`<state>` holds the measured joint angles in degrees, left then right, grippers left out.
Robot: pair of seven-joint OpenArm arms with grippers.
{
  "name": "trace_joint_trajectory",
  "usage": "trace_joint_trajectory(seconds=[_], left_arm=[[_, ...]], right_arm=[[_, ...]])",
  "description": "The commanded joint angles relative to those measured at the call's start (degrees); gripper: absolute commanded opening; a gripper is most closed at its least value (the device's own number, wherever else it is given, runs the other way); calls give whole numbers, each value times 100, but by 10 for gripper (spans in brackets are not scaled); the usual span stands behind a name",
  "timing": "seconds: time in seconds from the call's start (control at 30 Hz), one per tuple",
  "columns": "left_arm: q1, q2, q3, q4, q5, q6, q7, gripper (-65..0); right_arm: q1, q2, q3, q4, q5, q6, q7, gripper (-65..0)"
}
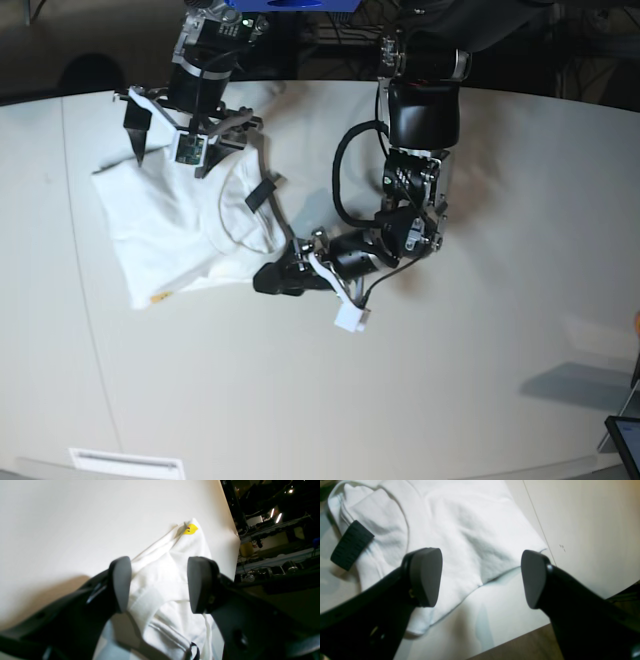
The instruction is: Fold the T-shirt properly
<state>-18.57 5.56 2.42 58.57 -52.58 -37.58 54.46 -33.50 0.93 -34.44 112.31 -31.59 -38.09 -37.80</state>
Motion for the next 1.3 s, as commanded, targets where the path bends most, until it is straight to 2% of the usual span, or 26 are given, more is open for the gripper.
trace_joint_trajectory(seconds=[0.0, 0.3, 0.43, 0.57, 0.8, 1.03, 1.2, 1.23, 1.27], left_arm=[[-152, 55, 18, 73, -153, -61, -70, -307], [-161, 187, 53, 56, -153, -70, -70, -301], [-187, 301, 44, -402, -145, -70, -70, -301], [-231, 301, 62, -613, -145, -70, -465, -301], [-249, 301, 62, -613, -145, -79, -457, -301], [-345, 327, 537, -604, -188, -97, -492, -301], [-381, 344, 484, -604, -188, -97, -492, -312], [-381, 344, 484, -595, -188, -97, -492, -324], [-381, 344, 484, -595, -180, -97, -492, -363]], right_arm=[[-831, 26, -728, -132, -608, 938, 136, -190], [-831, 26, -728, -132, -608, 938, 136, -190], [-839, 26, -728, -132, -608, 938, 136, -190], [-848, 26, -728, -132, -608, 938, 127, -190], [-848, 26, -728, -132, -608, 938, 127, -192], [-848, 26, -728, -132, -608, 938, 127, -192], [-848, 26, -728, -132, -608, 938, 127, -192], [-848, 26, -728, -132, -608, 938, 127, -192], [-848, 26, -728, -132, -608, 938, 127, -192]])
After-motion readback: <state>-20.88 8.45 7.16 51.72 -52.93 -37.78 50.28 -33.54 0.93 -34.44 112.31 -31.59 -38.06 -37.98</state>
